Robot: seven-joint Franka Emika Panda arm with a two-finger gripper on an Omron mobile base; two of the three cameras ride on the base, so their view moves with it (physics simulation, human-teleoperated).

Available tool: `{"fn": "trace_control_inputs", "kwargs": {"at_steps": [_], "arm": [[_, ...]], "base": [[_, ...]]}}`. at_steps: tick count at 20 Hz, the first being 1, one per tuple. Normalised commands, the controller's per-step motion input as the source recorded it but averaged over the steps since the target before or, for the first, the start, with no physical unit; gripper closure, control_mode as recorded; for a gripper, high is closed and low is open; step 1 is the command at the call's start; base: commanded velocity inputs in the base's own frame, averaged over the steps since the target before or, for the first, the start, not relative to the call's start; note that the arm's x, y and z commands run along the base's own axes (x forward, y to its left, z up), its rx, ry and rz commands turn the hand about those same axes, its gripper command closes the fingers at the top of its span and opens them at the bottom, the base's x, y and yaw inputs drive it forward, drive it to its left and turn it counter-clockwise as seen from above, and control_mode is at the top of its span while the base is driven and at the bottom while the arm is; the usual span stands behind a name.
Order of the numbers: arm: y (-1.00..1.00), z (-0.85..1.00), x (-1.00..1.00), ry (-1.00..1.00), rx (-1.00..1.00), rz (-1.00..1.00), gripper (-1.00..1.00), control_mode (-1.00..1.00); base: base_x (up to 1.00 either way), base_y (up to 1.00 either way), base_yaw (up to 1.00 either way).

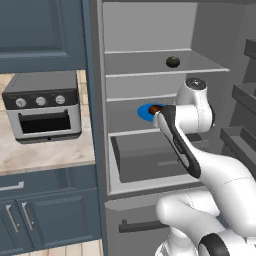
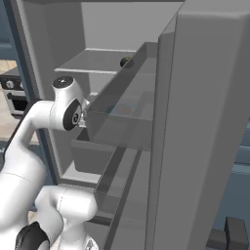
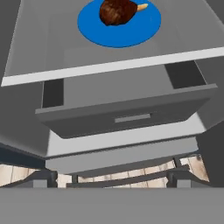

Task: Transport the steak from the fridge to the microwave and turn on the microwave.

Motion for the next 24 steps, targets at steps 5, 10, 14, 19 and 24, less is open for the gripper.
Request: {"fn": "trace_control_inputs", "kwargs": {"at_steps": [5,10,14,19,24], "arm": [[-0.11,0.0,0.16,0.0,0.0,-0.05,-1.0,-1.0],[-0.04,0.0,0.18,0.0,0.0,-0.01,-1.0,-1.0],[-0.02,0.0,0.19,0.0,0.0,-0.02,-1.0,-1.0],[-0.01,0.0,0.1,0.0,0.0,-0.01,-1.0,-1.0],[0.0,-0.07,0.05,-0.01,-0.05,-0.01,-1.0,-1.0]], "base": [[0.0,0.0,0.0],[0.0,0.0,0.0],[0.0,0.0,0.0],[0.0,0.0,0.0],[0.0,0.0,0.0]]}}
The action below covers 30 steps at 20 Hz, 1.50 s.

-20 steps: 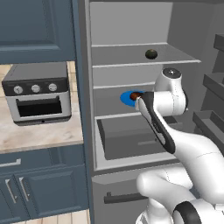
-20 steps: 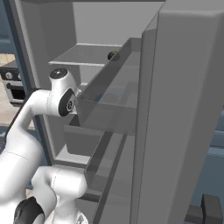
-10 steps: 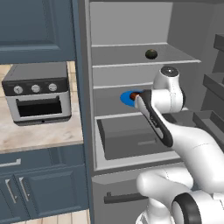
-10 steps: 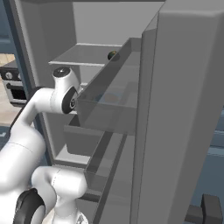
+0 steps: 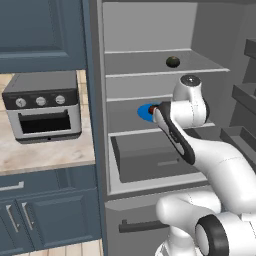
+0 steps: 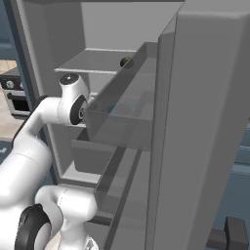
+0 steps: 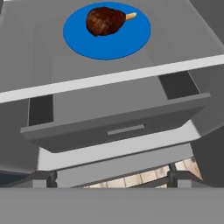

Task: Transport the steak from the fridge to the microwave and turn on the microwave.

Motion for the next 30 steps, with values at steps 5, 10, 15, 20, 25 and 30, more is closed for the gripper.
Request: {"fn": "trace_control_inputs", "kwargs": {"at_steps": [5,10,15,20,25,30], "arm": [[0.0,-0.14,0.05,-0.01,-0.06,-0.02,-1.0,-1.0],[-0.02,-0.08,0.02,0.0,0.0,0.0,-1.0,-1.0],[-0.01,-0.06,0.0,0.0,0.0,0.0,-1.0,-1.0],[0.0,-0.05,0.0,-0.06,0.0,0.0,-1.0,-1.0],[-0.01,-0.04,0.0,-0.01,0.0,0.0,-1.0,-1.0],[-0.03,-0.03,0.0,-0.01,0.0,0.0,-1.0,-1.0]], "base": [[0.0,0.0,0.0],[0.0,0.0,0.0],[0.0,0.0,0.0],[0.0,0.0,0.0],[0.0,0.0,0.0],[0.0,0.0,0.0]]}}
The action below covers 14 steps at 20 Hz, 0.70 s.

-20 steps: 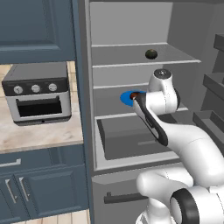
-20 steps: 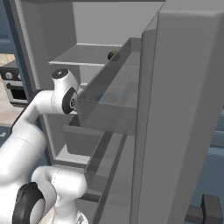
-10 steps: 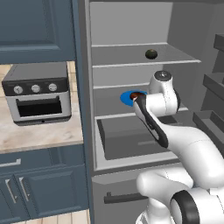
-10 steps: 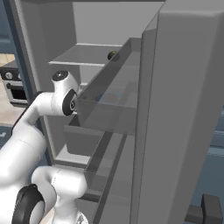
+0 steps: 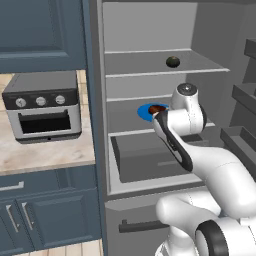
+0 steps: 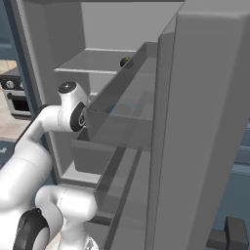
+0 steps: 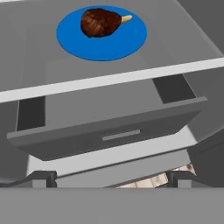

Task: Transport the steak from the fridge to the microwave and turn on the microwave.

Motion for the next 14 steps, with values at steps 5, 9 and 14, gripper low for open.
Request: {"fn": "trace_control_inputs", "kwargs": {"at_steps": [5,9,14], "arm": [[0.0,-0.04,0.0,-0.04,0.0,0.0,-1.0,-1.0],[0.0,-0.04,0.0,-0.02,0.0,0.0,-1.0,-1.0],[-0.01,-0.06,0.0,0.0,0.0,0.0,-1.0,-1.0]], "base": [[0.0,0.0,0.0],[0.0,0.0,0.0],[0.0,0.0,0.0]]}}
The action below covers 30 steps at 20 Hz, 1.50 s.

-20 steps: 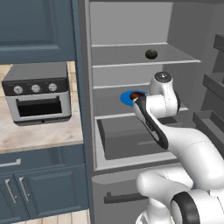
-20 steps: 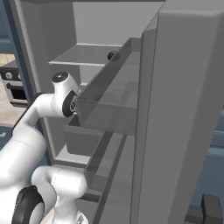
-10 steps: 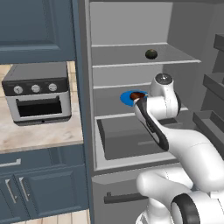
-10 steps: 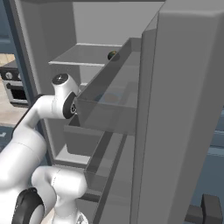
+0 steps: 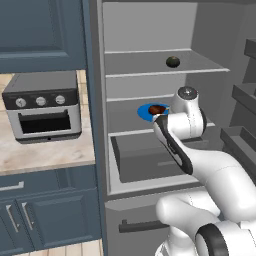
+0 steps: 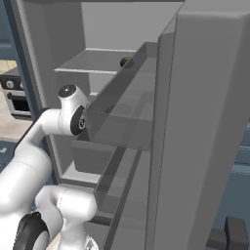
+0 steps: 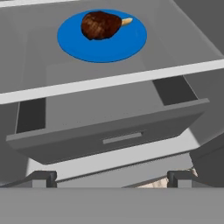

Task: Transport the steak from the fridge to the microwave and turn on the microwave.

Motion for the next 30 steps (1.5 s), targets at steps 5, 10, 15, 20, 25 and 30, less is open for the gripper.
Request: {"fn": "trace_control_inputs", "kwargs": {"at_steps": [5,10,15,20,25,30], "arm": [[-0.04,-0.03,0.0,0.0,0.0,0.0,-1.0,-1.0],[0.0,0.0,0.0,0.0,0.0,0.0,-1.0,-1.0],[0.0,0.0,0.01,0.0,0.0,0.0,-1.0,-1.0],[0.0,0.0,0.11,0.0,0.0,0.0,-1.0,-1.0],[0.0,0.0,0.11,0.0,0.0,0.0,-1.0,-1.0],[-0.04,0.0,0.2,0.0,0.0,0.0,-1.0,-1.0]], "base": [[0.0,0.0,0.0],[0.0,0.0,0.0],[0.0,0.0,0.0],[0.0,0.0,0.0],[0.0,0.0,0.0],[0.0,0.0,0.0]]}}
